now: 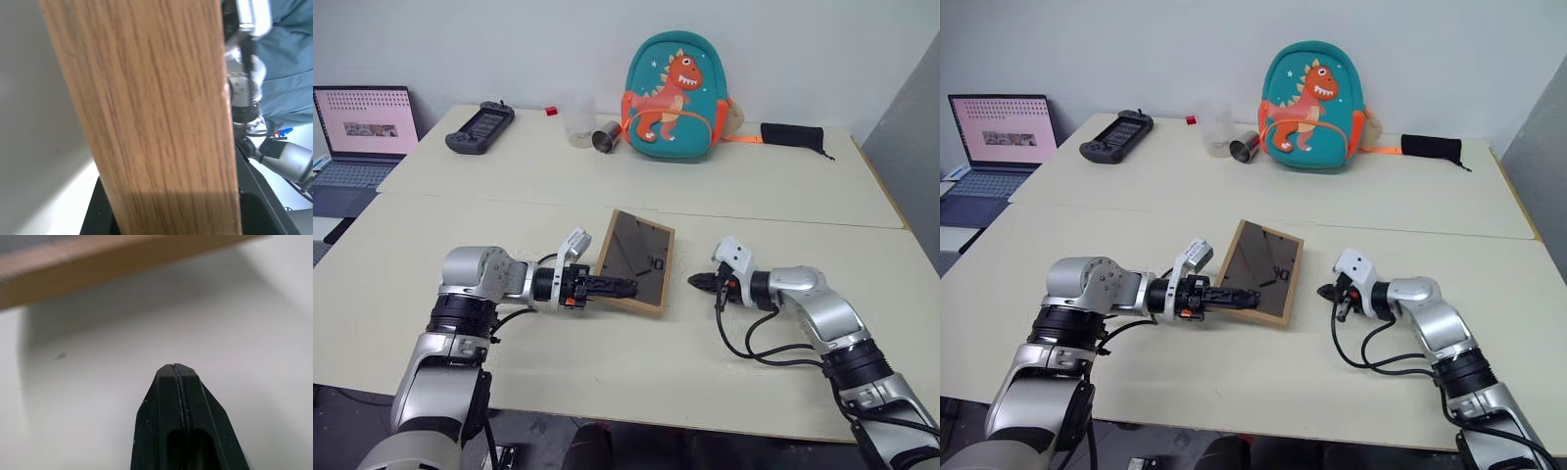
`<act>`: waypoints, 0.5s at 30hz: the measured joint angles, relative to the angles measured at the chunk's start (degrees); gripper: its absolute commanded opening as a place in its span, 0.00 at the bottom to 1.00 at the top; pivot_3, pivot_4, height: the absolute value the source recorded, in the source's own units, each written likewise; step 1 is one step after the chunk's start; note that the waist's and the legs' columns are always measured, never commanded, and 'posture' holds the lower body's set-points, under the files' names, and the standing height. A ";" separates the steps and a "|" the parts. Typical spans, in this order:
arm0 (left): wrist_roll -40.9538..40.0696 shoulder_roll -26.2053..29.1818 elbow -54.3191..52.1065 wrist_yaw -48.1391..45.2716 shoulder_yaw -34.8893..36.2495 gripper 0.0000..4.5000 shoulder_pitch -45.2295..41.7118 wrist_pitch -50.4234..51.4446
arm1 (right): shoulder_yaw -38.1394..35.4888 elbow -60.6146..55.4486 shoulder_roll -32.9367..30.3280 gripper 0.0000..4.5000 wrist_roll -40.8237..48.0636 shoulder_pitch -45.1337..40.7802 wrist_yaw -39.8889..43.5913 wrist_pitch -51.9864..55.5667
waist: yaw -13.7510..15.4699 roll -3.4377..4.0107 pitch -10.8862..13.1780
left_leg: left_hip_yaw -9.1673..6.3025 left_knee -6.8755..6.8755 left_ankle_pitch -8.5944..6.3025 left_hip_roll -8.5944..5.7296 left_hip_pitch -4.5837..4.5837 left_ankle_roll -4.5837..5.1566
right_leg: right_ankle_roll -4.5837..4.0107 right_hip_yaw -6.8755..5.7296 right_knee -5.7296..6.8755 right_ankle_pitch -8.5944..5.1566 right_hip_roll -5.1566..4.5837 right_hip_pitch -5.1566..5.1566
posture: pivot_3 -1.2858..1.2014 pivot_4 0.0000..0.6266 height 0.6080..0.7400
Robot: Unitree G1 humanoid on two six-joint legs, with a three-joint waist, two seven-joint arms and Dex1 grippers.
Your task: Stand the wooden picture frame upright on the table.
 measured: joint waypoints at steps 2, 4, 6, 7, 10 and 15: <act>-0.67 -0.35 -3.96 1.74 1.07 0.29 1.39 -0.43 | -3.36 -2.67 -0.25 0.00 3.46 -2.05 0.08 4.38 | -0.04 0.01 0.01 | 0.01 -0.05 0.07 0.04 -0.01 -0.13 | -0.01 -0.01 -0.03 0.00 0.01 -0.03 | 0.52 0.24 1.00; -1.75 -1.19 -7.86 3.45 2.33 0.29 2.43 -0.62 | -6.51 -6.68 0.05 0.11 9.15 -5.38 0.45 10.95 | -0.18 0.01 0.01 | -0.02 -0.07 0.07 0.07 -0.01 -0.13 | -0.01 -0.04 -0.04 0.00 0.04 -0.02 | 0.52 0.24 1.00; -2.68 -2.24 -10.23 4.74 3.17 0.29 3.38 -1.44 | -8.29 -9.10 0.01 0.22 13.86 -7.54 1.58 16.44 | -0.20 0.01 0.01 | -0.04 -0.08 0.06 0.06 0.00 -0.11 | -0.01 -0.04 -0.05 0.00 0.04 0.00 | 0.52 0.24 1.00; -2.79 -2.61 -11.15 5.32 3.51 0.29 3.83 -1.78 | -8.66 -9.92 -0.11 0.27 15.61 -8.13 2.18 18.33 | -0.20 0.01 0.01 | -0.04 -0.08 0.05 0.06 0.00 -0.11 | -0.01 -0.04 -0.07 0.00 0.03 0.01 | 0.52 0.24 1.00; -2.99 -4.02 -12.97 7.82 4.22 0.29 5.99 -3.13 | -9.97 -10.69 0.62 0.44 20.51 -11.62 2.29 24.67 | -0.22 0.01 0.01 | 0.01 -0.05 -0.01 0.04 0.00 0.02 | -0.01 0.01 -0.07 0.00 0.01 -0.01 | 0.52 0.24 1.00; -3.44 -5.28 -13.78 10.34 4.67 0.29 6.88 -5.58 | -7.84 -10.24 1.97 0.70 21.25 -14.03 1.59 25.99 | -0.31 0.00 0.01 | -0.01 -0.05 -0.02 0.03 0.00 0.02 | -0.01 -0.01 -0.06 0.00 0.03 -0.01 | 0.52 0.24 1.00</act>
